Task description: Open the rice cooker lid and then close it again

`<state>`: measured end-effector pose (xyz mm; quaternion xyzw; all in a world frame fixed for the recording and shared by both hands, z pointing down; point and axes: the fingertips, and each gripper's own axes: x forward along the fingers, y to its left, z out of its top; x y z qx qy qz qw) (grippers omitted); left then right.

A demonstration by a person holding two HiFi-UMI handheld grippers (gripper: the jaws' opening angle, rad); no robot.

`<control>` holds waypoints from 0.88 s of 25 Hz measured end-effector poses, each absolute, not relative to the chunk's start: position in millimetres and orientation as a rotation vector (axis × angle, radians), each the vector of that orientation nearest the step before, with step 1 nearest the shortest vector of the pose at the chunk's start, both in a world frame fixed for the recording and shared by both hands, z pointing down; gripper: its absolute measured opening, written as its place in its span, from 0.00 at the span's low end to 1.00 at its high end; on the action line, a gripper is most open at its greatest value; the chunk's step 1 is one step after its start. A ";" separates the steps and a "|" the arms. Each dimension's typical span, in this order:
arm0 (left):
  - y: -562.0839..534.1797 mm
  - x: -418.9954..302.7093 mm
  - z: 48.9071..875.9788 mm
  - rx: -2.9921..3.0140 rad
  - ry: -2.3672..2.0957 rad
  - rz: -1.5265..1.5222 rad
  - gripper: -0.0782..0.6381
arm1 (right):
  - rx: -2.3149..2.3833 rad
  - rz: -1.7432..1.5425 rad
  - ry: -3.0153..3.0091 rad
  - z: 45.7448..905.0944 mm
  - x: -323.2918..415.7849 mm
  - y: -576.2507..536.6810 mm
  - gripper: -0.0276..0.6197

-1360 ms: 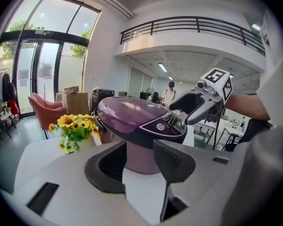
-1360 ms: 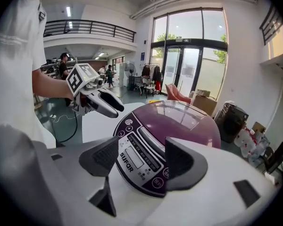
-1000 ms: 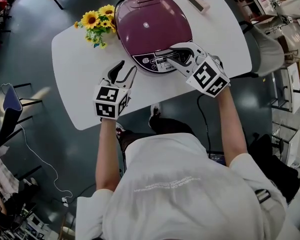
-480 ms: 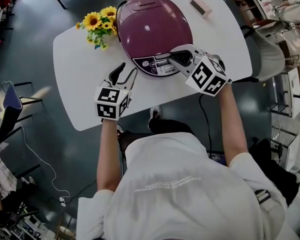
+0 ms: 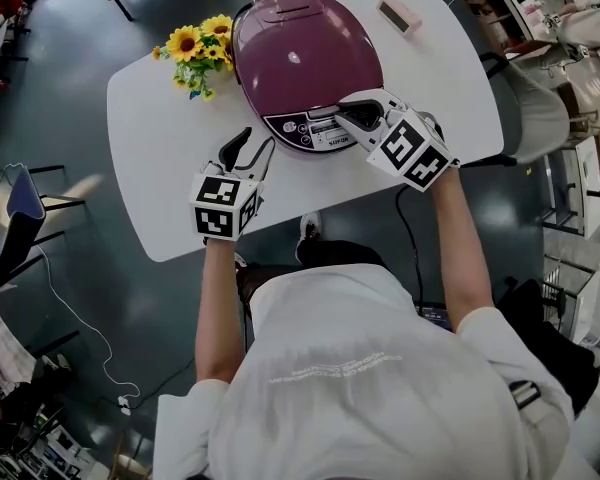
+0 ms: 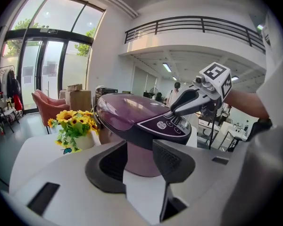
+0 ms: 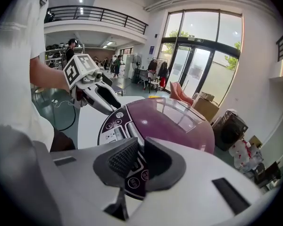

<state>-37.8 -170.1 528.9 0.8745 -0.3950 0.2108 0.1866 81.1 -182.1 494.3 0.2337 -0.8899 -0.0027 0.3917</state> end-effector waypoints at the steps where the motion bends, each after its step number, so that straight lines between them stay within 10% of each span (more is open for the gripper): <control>1: -169.7 -36.7 528.5 2.463 -1.112 0.589 0.36 | 0.604 0.005 -2.266 494.0 81.3 -182.6 0.14; 22: -151.9 -43.8 530.3 2.465 -1.122 0.607 0.36 | 0.662 -0.027 -2.216 498.9 82.4 -180.6 0.13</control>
